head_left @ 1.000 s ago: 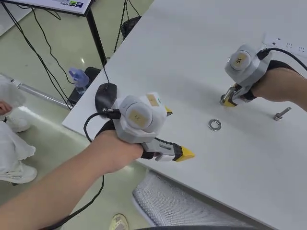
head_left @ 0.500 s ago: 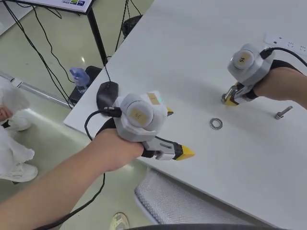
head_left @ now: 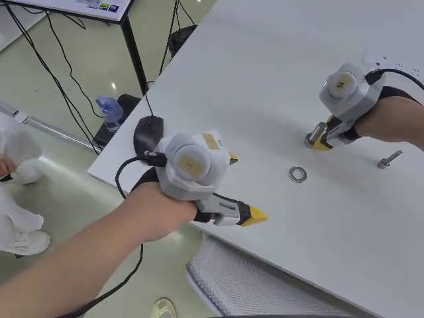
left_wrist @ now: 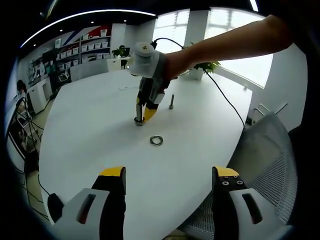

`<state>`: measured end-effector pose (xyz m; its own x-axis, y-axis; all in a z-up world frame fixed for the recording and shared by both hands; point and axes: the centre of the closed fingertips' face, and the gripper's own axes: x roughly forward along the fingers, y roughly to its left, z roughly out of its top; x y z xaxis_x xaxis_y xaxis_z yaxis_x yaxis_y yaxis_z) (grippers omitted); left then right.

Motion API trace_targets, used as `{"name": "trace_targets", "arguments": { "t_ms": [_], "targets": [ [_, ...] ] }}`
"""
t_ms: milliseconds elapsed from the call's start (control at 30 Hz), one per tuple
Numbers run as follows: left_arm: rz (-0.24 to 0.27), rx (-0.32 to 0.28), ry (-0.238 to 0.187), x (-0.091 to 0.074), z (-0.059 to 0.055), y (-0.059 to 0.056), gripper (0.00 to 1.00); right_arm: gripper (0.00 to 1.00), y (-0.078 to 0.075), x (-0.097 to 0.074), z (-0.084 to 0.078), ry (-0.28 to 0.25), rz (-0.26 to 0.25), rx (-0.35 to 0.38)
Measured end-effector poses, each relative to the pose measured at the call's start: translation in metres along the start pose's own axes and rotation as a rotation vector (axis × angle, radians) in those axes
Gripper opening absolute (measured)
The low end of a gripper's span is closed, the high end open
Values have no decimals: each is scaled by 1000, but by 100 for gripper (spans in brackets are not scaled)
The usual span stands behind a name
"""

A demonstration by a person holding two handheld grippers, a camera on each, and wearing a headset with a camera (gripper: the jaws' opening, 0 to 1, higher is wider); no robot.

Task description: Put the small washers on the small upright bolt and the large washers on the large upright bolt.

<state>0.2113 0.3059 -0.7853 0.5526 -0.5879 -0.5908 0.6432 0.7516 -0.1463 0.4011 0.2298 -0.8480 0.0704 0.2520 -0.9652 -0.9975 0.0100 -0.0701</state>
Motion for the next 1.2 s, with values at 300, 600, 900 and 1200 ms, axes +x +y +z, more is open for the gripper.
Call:
{"name": "trace_targets", "arguments": {
  "t_ms": [300, 600, 900, 1200],
  "targets": [
    [3, 4, -13, -6, 5, -1, 69, 29, 4, -27, 5, -49, -24, 14],
    [-1, 22, -14, -10, 9, -2, 69, 29, 14, -38, 0, -51, -25, -7],
    [-8, 29, -4, -11, 10, -2, 69, 29, 38, -47, 3, -71, -7, -31],
    [-10, 38, -14, -12, 16, 1, 68, 30, 64, -35, 2, -82, 34, -21]
  ]
}}
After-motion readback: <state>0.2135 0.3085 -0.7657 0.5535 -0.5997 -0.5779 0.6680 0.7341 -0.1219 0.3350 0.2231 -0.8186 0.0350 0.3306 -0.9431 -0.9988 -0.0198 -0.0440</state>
